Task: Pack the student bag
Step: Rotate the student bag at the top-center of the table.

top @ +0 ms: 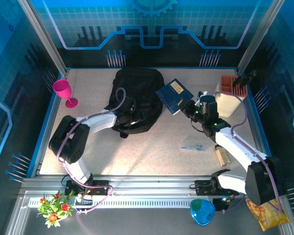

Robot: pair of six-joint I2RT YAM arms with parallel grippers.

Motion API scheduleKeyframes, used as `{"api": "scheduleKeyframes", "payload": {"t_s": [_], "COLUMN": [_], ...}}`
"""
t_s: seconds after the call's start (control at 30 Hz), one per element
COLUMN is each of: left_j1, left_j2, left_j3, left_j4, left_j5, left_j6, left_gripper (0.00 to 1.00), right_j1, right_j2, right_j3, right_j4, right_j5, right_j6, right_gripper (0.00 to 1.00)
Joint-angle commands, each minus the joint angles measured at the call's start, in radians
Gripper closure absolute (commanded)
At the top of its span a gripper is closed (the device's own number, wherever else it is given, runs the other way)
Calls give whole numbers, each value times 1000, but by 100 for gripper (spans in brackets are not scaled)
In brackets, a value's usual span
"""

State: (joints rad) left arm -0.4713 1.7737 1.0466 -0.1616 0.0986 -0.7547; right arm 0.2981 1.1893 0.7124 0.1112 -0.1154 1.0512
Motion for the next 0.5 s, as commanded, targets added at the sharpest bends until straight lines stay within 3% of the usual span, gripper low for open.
{"api": "scheduleKeyframes", "payload": {"t_s": [0.0, 0.27, 0.47], "left_j1": [-51, -129, -131], "left_j2": [106, 255, 196], "left_j3": [118, 394, 458], "left_j4": [-37, -96, -245], "left_j5": [122, 185, 142], "left_j6": [28, 84, 302], "left_gripper": [28, 29, 30], "right_j1": [-27, -111, -196], "right_j2": [-41, -115, -199], "right_j3": [-2, -6, 10], "right_j4": [-32, -133, -248], "right_j5": [10, 16, 19], "right_j6": [-46, -80, -161], "right_gripper": [95, 95, 95]}}
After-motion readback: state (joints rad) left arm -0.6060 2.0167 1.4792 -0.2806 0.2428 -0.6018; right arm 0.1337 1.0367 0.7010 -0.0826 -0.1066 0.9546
